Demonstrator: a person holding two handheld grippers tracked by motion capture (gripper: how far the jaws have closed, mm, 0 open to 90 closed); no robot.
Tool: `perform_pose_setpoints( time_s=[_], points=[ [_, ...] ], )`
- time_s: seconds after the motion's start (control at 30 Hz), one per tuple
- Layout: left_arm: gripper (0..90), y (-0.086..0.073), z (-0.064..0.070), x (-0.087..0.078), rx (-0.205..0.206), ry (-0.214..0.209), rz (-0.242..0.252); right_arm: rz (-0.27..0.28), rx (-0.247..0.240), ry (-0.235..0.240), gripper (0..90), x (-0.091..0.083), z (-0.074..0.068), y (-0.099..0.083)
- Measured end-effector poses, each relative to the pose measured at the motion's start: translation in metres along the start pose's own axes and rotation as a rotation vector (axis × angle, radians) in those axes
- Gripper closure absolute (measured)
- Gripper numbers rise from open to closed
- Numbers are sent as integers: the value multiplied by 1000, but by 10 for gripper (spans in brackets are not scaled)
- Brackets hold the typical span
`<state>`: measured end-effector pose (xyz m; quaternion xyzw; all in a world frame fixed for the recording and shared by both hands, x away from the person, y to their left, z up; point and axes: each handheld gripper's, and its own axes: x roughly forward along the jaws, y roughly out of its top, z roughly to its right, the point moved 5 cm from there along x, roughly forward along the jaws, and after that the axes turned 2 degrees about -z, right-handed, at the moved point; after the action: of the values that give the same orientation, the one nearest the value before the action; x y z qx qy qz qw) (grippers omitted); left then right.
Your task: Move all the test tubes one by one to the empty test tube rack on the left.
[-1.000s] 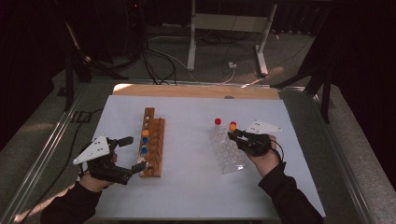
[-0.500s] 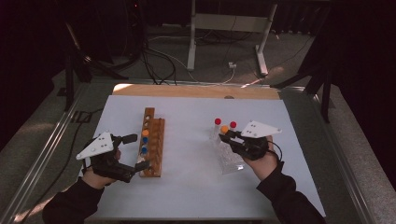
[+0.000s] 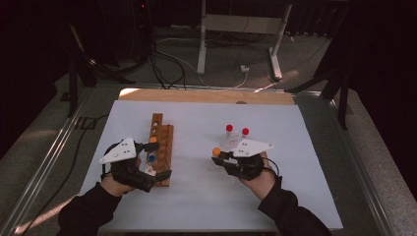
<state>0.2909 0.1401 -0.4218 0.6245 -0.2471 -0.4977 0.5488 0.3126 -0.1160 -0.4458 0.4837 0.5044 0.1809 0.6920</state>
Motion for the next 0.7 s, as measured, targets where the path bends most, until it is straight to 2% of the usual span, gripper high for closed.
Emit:
perform_pose_setpoints(
  time_s=[0.33,0.5,0.7],
  points=[
    [78,8,10,22,23,-55,-2,-3,-21,53,751,9,-16,4],
    [161,10,16,32,36,-82,-2,-10,-29,75,751,13,-24,4],
    [245,8,20,41,49,-91,-26,-15,-35,90,751,16,-28,5]
  ],
)
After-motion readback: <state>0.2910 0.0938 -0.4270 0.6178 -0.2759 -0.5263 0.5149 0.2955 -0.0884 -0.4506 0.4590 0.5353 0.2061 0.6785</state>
